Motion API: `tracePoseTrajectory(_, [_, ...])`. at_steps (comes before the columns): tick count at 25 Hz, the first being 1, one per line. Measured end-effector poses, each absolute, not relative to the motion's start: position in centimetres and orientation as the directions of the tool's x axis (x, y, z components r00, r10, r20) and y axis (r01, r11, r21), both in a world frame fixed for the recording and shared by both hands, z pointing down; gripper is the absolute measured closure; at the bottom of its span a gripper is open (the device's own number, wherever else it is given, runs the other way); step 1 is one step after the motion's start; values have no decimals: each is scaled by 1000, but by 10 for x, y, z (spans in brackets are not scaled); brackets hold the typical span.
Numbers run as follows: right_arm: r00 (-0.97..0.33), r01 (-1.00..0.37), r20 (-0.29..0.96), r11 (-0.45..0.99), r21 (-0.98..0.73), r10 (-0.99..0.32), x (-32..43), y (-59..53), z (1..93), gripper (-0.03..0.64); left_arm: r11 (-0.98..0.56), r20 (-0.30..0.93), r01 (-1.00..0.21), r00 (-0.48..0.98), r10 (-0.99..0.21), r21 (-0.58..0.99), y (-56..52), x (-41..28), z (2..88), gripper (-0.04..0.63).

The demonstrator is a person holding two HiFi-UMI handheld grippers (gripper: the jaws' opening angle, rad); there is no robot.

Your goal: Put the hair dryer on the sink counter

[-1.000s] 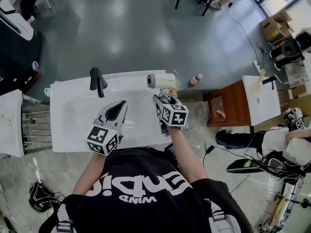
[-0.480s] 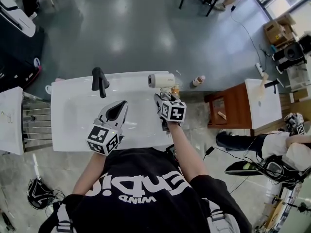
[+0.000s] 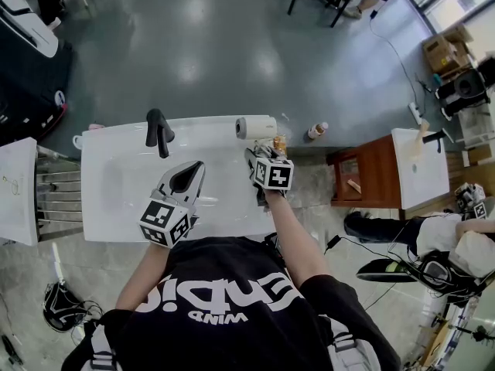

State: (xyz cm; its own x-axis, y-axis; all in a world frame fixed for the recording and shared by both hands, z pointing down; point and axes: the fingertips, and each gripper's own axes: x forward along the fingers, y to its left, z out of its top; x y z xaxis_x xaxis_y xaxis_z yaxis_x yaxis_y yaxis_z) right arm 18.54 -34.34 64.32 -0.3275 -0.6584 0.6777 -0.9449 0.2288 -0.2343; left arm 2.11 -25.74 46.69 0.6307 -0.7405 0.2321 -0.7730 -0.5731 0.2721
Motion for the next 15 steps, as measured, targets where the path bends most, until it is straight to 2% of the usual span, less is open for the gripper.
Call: tracePoseTrajectory(15, [-331, -943, 697, 243, -226, -636, 183, -352, 655, 318, -564, 245, -779, 623, -742, 273, -264, 21, 470, 575])
